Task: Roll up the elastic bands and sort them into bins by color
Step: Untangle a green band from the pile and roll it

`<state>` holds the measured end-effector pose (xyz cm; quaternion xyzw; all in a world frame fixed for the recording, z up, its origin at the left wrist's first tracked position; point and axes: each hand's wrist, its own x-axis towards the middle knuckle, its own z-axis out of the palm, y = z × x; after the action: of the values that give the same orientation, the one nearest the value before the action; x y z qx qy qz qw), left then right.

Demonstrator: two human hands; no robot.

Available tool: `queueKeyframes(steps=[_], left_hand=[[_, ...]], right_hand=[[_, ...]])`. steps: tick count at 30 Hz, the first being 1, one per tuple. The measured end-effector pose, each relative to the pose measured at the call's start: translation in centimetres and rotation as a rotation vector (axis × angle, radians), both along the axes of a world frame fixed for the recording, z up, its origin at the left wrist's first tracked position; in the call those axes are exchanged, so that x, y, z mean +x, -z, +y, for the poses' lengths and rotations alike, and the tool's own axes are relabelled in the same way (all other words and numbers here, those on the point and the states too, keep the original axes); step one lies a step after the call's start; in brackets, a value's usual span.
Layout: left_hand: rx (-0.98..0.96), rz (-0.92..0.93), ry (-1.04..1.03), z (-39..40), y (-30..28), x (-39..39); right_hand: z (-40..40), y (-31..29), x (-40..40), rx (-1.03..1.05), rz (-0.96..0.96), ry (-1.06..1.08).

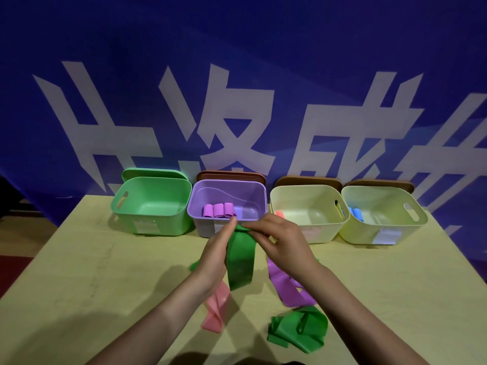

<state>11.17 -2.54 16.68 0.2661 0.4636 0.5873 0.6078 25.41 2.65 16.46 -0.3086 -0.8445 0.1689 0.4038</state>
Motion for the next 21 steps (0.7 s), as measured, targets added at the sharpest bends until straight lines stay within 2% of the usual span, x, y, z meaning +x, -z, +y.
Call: queueKeyframes(steps=[2,5,10,12,17,21], left_hand=[[0.013,0.068,-0.031,0.1,0.3,-0.4],[0.006,0.162,-0.042,0.2,0.7,-1.0],[0.057,0.474,0.004,0.3,0.3,-1.0],[0.100,0.559,0.014,0.3,0.4,-1.1],[0.157,0.565,0.030,0.5,0.4,-1.3],[0.112,0.525,0.034,0.7,0.7,-1.3]], right_hand=[[0.2,-0.2,0.2,-0.029,-0.029,-0.056],[0.1,-0.7,0.3,-0.187,-0.054,-0.107],[-0.1,-0.6,-0.8,-0.581,0.126,-0.022],[-0.1,-0.5,-1.1,-0.678,0.189,-0.006],[-0.2,-0.7,-1.4,-0.755,0.307,0.047],[-0.2,-0.5,-1.6,-0.785,0.339,0.068]])
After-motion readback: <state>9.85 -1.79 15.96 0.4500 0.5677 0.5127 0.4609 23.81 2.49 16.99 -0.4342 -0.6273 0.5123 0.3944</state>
